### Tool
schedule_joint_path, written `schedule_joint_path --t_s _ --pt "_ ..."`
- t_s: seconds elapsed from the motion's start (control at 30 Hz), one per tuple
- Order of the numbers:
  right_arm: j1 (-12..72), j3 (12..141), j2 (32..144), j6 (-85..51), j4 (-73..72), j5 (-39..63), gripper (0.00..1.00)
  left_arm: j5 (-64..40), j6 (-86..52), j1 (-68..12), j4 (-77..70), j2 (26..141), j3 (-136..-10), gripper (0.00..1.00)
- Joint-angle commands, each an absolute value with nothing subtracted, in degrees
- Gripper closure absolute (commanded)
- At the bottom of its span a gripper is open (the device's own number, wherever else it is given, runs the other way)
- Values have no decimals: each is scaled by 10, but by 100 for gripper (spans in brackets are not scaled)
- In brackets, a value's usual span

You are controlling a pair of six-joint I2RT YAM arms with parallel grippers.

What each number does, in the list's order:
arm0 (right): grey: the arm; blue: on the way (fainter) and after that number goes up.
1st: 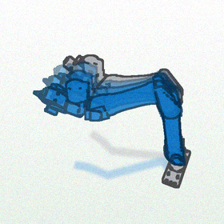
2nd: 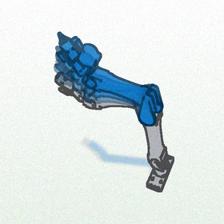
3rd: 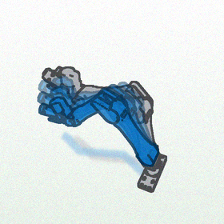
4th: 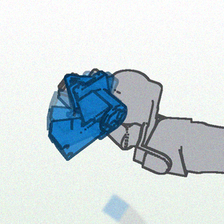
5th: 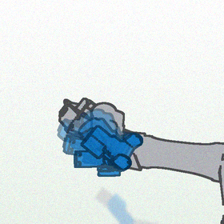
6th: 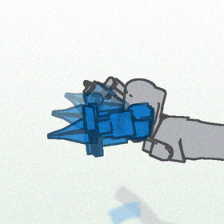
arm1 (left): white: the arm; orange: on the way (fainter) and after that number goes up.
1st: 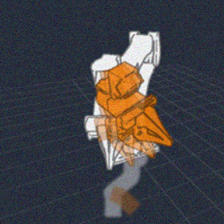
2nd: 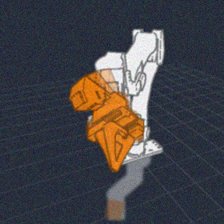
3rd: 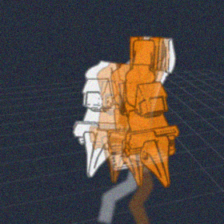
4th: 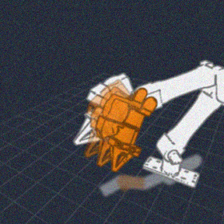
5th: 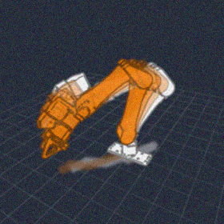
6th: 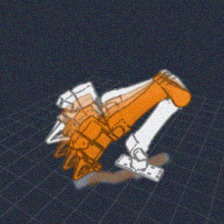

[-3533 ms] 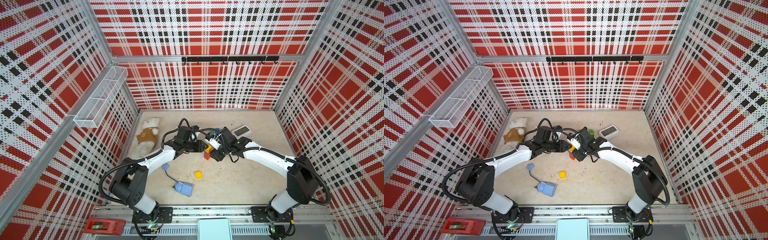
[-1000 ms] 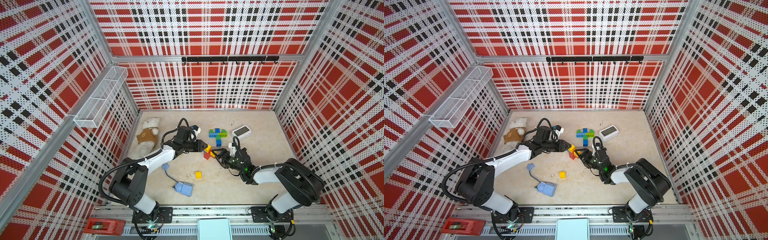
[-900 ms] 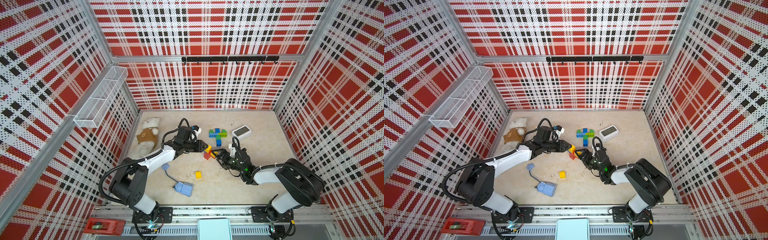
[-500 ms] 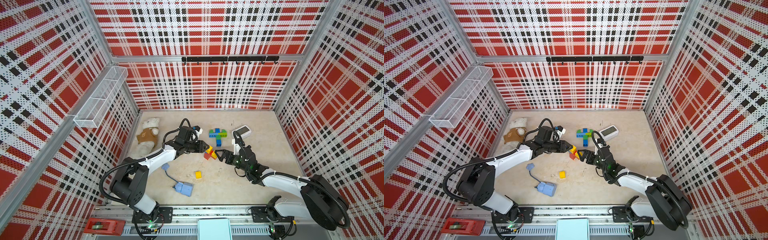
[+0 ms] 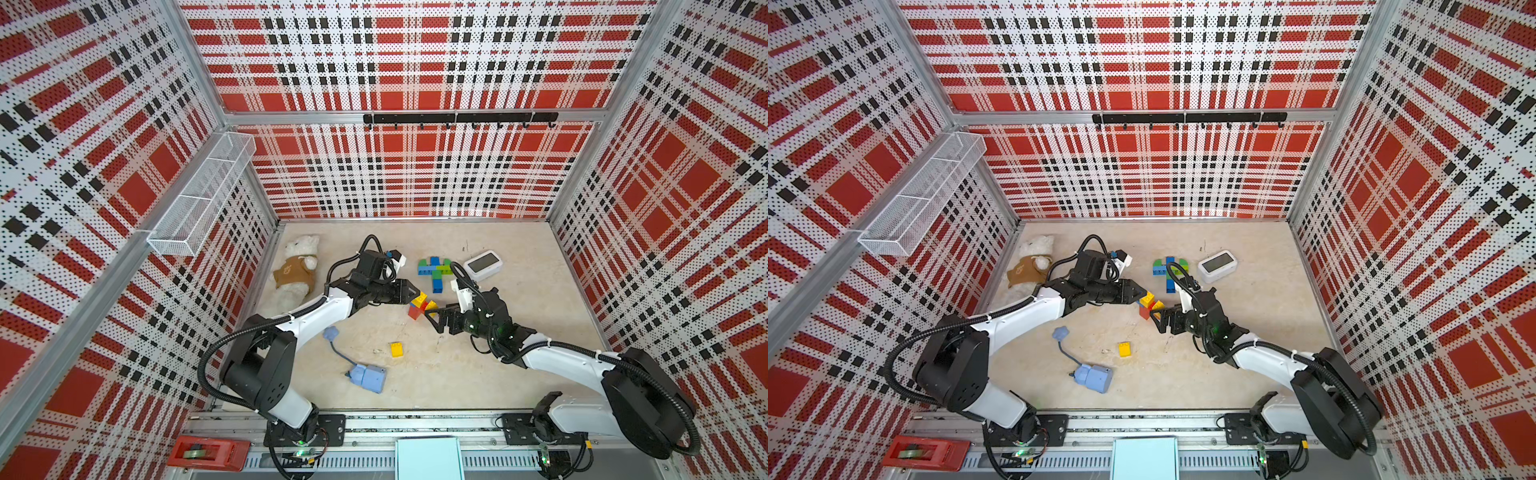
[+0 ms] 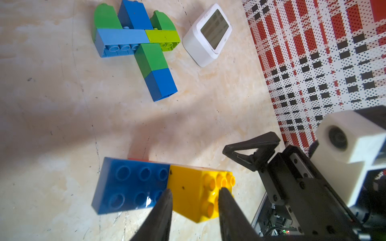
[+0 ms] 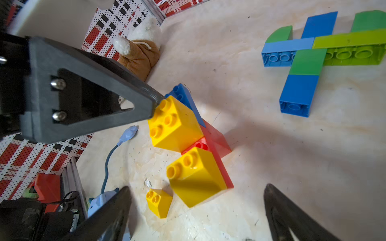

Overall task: Assemble a fork with lego
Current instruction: Adjust the lego brick at the center of the board.

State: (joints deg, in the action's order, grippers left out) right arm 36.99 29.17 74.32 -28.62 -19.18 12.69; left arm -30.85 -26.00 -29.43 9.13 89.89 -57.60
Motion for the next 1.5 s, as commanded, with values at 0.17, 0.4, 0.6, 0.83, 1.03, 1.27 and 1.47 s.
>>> schedule_joint_path --t_s 0.17,0.4,0.6,0.83,1.03,1.27,1.47 --pt "373 319 765 -260 -181 136 7 -311 -267 -284 87 909 -576 62" --pt "374 323 766 -266 -185 133 9 -310 -267 -279 85 915 -568 64" --pt "374 329 770 -270 -185 132 11 -309 -267 -276 85 914 -563 64" --pt "377 340 761 -265 -185 134 6 -304 -268 -271 84 917 -558 64" --pt "379 343 750 -259 -170 132 1 -304 -269 -266 85 920 -555 65" --pt "382 347 747 -233 -145 127 0 -304 -269 -262 85 919 -553 65" --pt "384 362 756 -210 -106 121 0 -311 -269 -262 82 917 -554 65"
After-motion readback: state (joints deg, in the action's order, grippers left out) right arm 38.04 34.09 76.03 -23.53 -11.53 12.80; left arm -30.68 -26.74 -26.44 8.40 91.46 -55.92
